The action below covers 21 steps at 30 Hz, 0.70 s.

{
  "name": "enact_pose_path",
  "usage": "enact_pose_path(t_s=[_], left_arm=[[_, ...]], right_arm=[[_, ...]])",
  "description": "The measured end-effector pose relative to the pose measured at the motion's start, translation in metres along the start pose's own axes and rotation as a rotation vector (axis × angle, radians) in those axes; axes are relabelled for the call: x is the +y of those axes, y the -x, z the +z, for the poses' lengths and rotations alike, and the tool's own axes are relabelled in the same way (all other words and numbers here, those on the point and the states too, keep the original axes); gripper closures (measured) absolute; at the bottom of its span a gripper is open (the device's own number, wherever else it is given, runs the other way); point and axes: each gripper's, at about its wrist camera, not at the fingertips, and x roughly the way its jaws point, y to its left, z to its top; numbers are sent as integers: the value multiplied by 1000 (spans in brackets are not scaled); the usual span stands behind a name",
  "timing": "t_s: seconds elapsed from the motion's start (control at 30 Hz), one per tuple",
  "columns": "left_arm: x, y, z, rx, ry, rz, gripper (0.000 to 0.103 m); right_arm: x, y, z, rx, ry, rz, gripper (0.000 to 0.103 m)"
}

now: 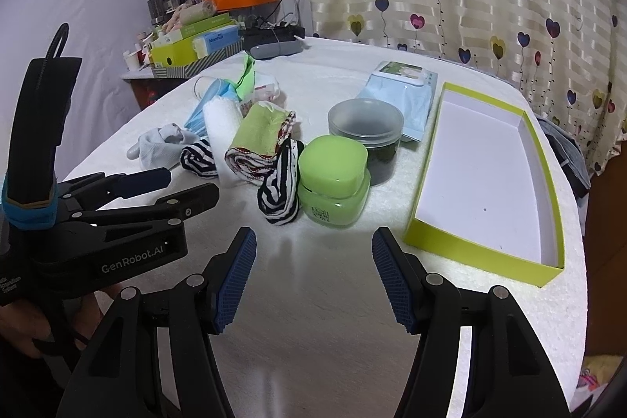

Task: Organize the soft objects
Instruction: 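Move both tools toward the pile of soft items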

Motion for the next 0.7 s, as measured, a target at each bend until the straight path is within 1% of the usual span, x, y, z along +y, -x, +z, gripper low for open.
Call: enact_pose_path(t_s=[0.1, 0.23, 0.4, 0.5, 0.7], left_arm=[[0, 3, 1, -3, 9, -14, 41], [0, 2, 0, 15, 25, -45, 41], [3, -1, -1, 25, 43, -33, 41], [3, 0, -1, 13, 25, -15, 41], [5, 1, 0, 4, 3, -15, 41]], right_arm=[[1, 1, 0, -3, 1, 1, 41], [1, 2, 1, -4, 1, 2, 41], [2, 2, 2, -8, 7, 6, 41], [4, 3, 4, -13, 9, 9, 41], [8, 3, 7, -17, 18, 11, 41]])
